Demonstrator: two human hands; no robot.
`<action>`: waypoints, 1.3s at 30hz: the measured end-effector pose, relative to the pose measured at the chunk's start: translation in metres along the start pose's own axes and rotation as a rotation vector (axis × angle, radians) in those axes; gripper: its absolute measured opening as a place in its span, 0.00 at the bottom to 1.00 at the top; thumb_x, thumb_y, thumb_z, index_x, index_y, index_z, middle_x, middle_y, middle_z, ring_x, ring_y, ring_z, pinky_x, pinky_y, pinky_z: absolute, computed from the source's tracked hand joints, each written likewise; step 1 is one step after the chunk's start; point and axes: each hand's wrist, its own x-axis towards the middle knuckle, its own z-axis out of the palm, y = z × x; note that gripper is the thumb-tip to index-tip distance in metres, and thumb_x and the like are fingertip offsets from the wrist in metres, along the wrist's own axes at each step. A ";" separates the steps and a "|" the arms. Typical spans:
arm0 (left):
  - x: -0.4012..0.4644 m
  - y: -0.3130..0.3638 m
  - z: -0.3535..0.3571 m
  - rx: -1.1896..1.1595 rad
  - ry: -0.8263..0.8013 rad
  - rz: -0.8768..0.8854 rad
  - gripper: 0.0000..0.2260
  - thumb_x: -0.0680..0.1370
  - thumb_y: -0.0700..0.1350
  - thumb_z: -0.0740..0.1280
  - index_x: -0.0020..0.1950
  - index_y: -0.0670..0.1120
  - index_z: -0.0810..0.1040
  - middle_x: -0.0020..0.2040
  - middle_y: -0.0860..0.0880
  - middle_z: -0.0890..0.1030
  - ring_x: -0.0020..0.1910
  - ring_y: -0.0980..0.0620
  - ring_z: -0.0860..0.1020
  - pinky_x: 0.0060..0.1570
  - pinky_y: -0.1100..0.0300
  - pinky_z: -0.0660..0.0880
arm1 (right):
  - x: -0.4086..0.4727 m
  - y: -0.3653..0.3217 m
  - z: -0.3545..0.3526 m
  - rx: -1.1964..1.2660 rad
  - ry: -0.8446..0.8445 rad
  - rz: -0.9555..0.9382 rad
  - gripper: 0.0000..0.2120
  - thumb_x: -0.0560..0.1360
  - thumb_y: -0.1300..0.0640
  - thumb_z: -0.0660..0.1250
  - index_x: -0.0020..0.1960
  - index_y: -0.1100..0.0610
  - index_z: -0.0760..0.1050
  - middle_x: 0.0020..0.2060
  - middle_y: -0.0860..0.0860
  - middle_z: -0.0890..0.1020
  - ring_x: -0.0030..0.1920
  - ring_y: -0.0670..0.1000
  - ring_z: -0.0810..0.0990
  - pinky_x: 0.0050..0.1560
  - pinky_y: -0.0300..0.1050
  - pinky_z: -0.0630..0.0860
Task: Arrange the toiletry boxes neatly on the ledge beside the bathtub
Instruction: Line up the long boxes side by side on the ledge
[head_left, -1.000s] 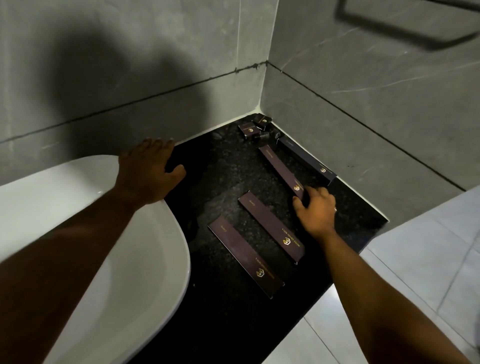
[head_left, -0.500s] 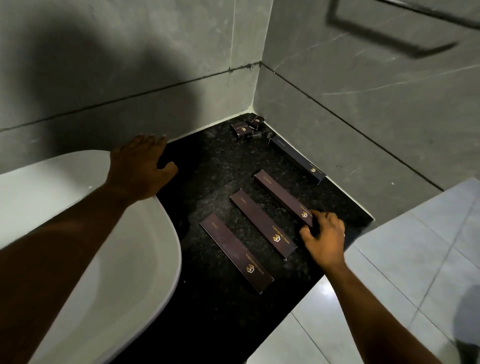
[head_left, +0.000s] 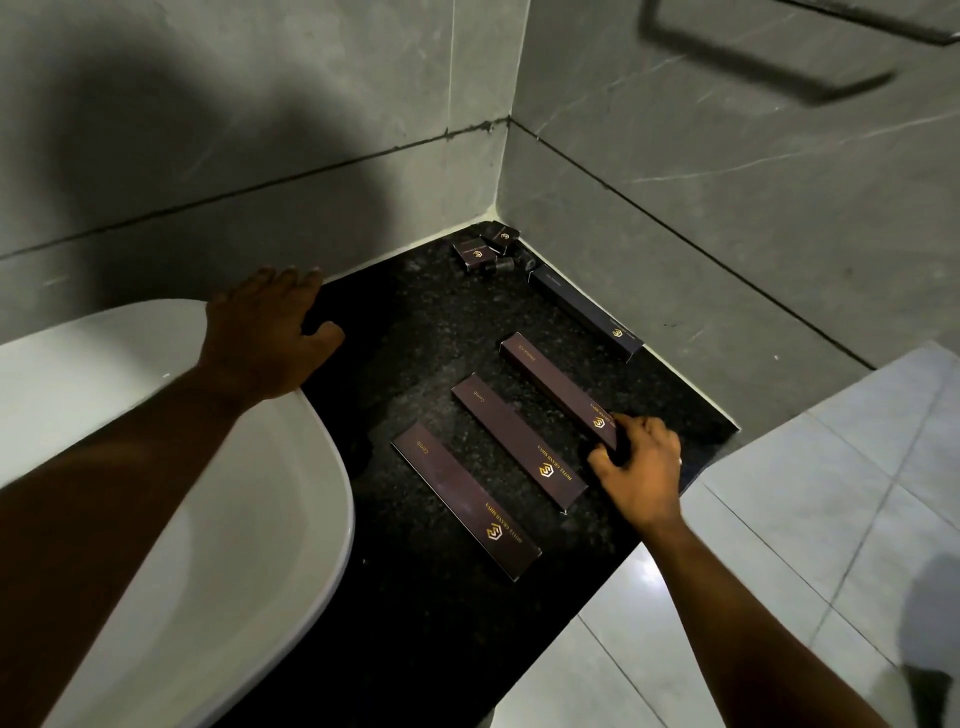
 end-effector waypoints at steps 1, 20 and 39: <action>0.000 0.000 -0.001 0.004 -0.011 -0.005 0.34 0.70 0.61 0.53 0.72 0.44 0.66 0.70 0.39 0.72 0.70 0.37 0.67 0.67 0.38 0.65 | 0.000 0.000 0.000 0.003 0.001 0.001 0.24 0.69 0.50 0.70 0.63 0.56 0.75 0.52 0.58 0.76 0.55 0.58 0.71 0.53 0.47 0.68; -0.005 0.006 -0.007 0.001 -0.019 -0.015 0.36 0.69 0.62 0.50 0.72 0.44 0.67 0.71 0.39 0.71 0.71 0.37 0.65 0.69 0.40 0.62 | 0.063 -0.012 -0.011 0.310 0.237 0.201 0.27 0.72 0.44 0.68 0.66 0.58 0.72 0.60 0.61 0.74 0.62 0.62 0.72 0.66 0.56 0.69; -0.001 0.006 -0.006 0.019 -0.011 -0.035 0.36 0.68 0.62 0.50 0.71 0.45 0.68 0.71 0.40 0.71 0.71 0.39 0.66 0.67 0.38 0.63 | 0.058 0.024 -0.017 0.027 0.038 0.102 0.23 0.72 0.56 0.68 0.66 0.58 0.73 0.58 0.61 0.76 0.61 0.62 0.71 0.63 0.53 0.68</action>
